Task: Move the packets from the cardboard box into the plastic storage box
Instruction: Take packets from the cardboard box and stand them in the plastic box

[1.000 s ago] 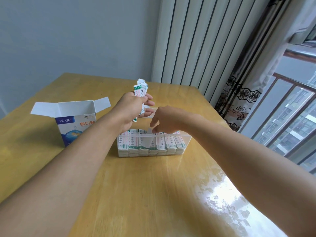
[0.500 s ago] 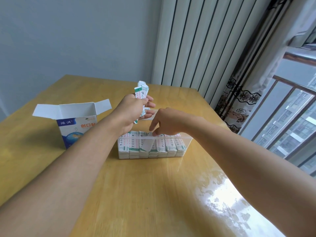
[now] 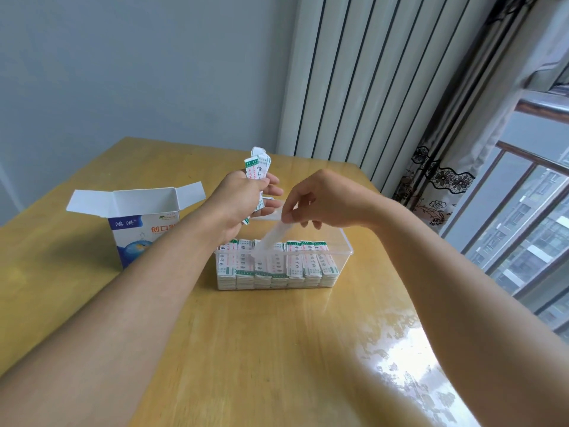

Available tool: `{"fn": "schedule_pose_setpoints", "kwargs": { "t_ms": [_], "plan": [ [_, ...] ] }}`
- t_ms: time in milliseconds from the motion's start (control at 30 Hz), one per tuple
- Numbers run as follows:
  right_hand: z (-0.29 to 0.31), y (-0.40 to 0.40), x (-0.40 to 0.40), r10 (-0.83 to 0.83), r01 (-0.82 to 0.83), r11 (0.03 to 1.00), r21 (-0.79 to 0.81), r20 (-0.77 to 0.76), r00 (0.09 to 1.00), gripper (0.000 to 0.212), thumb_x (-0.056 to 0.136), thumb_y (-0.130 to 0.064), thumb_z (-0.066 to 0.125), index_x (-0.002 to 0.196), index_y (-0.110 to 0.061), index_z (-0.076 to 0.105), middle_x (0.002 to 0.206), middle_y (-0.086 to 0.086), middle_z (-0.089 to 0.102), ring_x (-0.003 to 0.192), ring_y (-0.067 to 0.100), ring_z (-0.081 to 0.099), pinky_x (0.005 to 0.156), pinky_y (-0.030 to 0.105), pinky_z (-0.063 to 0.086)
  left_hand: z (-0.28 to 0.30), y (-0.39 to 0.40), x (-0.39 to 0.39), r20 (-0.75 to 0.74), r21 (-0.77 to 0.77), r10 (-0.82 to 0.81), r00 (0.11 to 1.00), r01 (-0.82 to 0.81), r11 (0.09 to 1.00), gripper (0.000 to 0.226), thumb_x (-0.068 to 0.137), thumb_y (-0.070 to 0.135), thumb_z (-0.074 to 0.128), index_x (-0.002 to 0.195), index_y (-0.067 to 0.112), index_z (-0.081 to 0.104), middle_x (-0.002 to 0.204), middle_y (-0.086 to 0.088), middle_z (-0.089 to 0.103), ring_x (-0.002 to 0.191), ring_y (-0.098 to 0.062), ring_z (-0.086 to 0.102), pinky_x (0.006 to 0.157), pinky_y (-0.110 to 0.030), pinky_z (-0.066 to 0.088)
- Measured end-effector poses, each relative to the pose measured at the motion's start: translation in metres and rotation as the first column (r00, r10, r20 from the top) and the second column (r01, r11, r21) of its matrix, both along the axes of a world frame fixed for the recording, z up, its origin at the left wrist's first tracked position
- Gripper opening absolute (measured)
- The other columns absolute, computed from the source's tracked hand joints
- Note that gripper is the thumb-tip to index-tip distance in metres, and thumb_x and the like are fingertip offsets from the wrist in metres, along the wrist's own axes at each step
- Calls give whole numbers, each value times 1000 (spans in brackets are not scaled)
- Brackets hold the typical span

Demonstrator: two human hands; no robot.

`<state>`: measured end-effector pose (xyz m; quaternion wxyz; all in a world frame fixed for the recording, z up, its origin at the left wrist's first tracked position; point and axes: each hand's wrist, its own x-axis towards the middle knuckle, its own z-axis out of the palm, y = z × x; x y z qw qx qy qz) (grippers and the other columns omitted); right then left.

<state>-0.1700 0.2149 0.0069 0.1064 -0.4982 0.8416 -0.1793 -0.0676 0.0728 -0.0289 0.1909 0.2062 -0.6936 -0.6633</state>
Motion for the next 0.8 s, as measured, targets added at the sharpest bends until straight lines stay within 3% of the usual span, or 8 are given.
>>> {"fn": "schedule_pose_setpoints", "kwargs": {
  "t_ms": [133, 233, 333, 400, 500, 633, 800],
  "plan": [
    [9, 19, 2, -13, 50, 976, -211, 173, 985, 5, 94, -19, 72, 91, -15, 73, 81, -2, 79, 68, 17, 76, 50, 27, 53, 3, 2, 5, 55, -55, -47, 997, 50, 997, 22, 108, 17, 44, 103, 14, 65, 95, -6, 75, 78, -20, 73, 55, -27, 55],
    [5, 25, 1, -26, 104, 935, -339, 227, 974, 8, 93, -18, 74, 90, -11, 72, 85, 2, 79, 73, 19, 77, 56, 31, 56, 4, 5, 7, 102, -79, -115, 988, 123, 989, 22, 109, 20, 43, 108, 13, 64, 91, -7, 75, 73, -22, 72, 60, -31, 57],
    [2, 21, 4, -19, 154, 905, -397, 324, 946, 20, 86, -25, 79, 91, -6, 72, 82, 6, 79, 76, 21, 78, 60, 30, 59, 3, 7, 5, 125, -130, -99, 987, 116, 985, 20, 108, 23, 46, 101, 16, 64, 84, -6, 68, 68, -19, 61, 58, -29, 48],
    [-2, 15, 3, -27, 198, 891, -408, 388, 921, 26, 81, -24, 83, 90, -3, 72, 81, 8, 79, 76, 23, 78, 63, 30, 61, 2, 8, 3, 131, -125, -87, 988, 103, 987, 17, 107, 24, 48, 100, 16, 62, 83, -5, 67, 67, -18, 60, 58, -29, 48],
    [-6, 9, -6, -69, 256, 883, -393, 430, 900, 15, 85, -8, 80, 93, -1, 69, 79, 9, 78, 75, 26, 77, 75, 40, 64, 0, 6, 1, 112, -140, -60, 992, 76, 987, 20, 108, 19, 44, 100, 16, 62, 88, -8, 69, 73, -20, 67, 65, -31, 57],
    [-15, 6, -20, -133, 258, 927, -273, 404, 905, 10, 85, -1, 79, 90, -3, 70, 79, 10, 78, 76, 27, 78, 83, 47, 63, -3, -6, -3, -14, -132, 55, 998, -57, 990, 25, 109, 14, 40, 96, 14, 61, 87, -10, 70, 77, -23, 69, 77, -37, 59],
    [-30, -5, -16, -124, 196, 964, -178, 351, 928, 11, 81, -5, 84, 88, -5, 75, 78, 8, 78, 74, 21, 78, 85, 40, 63, -6, -6, -5, -40, -115, 53, 998, -58, 992, 25, 109, 16, 38, 99, 14, 61, 89, -10, 70, 78, -22, 70, 79, -35, 59]
  ]
}}
